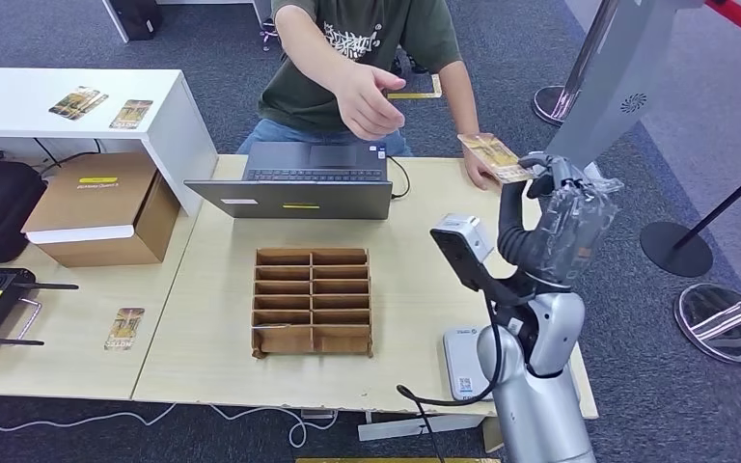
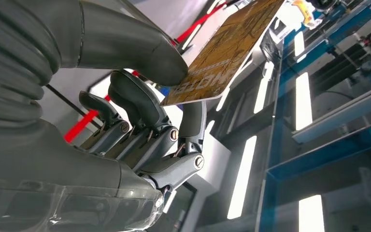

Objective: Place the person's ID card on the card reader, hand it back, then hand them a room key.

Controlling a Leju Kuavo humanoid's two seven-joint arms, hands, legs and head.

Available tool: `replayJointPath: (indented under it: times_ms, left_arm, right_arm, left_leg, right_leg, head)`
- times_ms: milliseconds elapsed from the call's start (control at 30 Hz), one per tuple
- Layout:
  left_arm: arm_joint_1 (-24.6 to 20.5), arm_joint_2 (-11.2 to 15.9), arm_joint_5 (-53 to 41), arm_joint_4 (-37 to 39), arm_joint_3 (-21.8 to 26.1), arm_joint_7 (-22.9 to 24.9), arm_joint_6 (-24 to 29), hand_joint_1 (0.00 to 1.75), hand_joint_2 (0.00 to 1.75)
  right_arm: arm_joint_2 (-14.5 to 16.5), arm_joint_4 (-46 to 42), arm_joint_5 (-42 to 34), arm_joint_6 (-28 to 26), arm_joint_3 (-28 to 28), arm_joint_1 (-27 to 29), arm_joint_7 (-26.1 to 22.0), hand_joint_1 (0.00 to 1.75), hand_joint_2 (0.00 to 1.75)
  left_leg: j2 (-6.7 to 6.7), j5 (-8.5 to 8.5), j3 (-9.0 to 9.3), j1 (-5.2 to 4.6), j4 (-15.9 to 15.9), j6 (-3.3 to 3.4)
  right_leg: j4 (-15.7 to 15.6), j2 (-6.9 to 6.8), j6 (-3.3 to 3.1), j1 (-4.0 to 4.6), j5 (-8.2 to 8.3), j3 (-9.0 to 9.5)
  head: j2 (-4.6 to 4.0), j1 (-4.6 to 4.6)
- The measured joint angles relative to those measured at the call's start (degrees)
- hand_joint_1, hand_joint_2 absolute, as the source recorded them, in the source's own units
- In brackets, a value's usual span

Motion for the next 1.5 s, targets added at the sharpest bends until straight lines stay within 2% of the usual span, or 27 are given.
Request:
replayJointPath:
  times_ms: [300,533,833,1133,1500]
  left_arm:
    - [-0.4,0.3,-0.6,0.0,-2.0,0.4,-0.7,0.0,0.0]
    - [-0.5,0.5,-0.7,0.0,-3.0,0.5,-1.3,0.0,0.0]
    - [-0.9,0.5,-0.8,0.0,-4.1,0.9,-1.7,0.0,0.0]
    - [-1.2,0.6,-0.8,0.0,-4.9,1.4,-2.7,0.0,0.0]
    - [-1.3,0.8,-0.8,0.0,-5.2,1.6,-3.1,0.0,0.0]
  right_arm:
    - [0.0,11.5,11.2,0.3,5.4,-10.5,4.3,1.74,1.75]
    - [0.2,22.0,14.5,0.6,9.3,-18.4,6.7,1.74,1.75]
    - [2.0,35.5,16.5,0.7,12.1,-27.1,10.0,1.75,1.75]
    - [3.1,43.7,16.6,0.2,12.8,-29.5,10.7,1.75,1.75]
    - [3.3,46.8,16.6,0.1,13.1,-29.7,11.0,1.75,1.75]
  left_leg:
    - [0.0,0.0,0.0,0.0,0.0,0.0]
    - [0.0,0.01,0.0,0.0,0.0,0.0]
    - [-0.02,0.01,0.0,0.0,0.0,0.0]
    - [-0.03,0.01,-0.01,0.0,0.0,0.0]
    - [-0.03,0.01,0.0,0.0,0.0,0.0]
  right_leg:
    - [0.0,0.0,0.0,0.0,0.0,-0.01]
    - [0.0,0.0,-0.01,0.0,0.03,-0.01]
    - [0.0,-0.02,-0.01,0.0,0.03,-0.01]
    - [0.0,-0.03,-0.01,0.0,0.03,-0.01]
    - [0.0,-0.02,-0.01,0.0,0.03,-0.01]
  head:
    - [0.0,-0.01]
    - [0.0,-0.01]
    - [0.0,-0.01]
    - [0.0,0.0]
    - [0.0,-0.01]
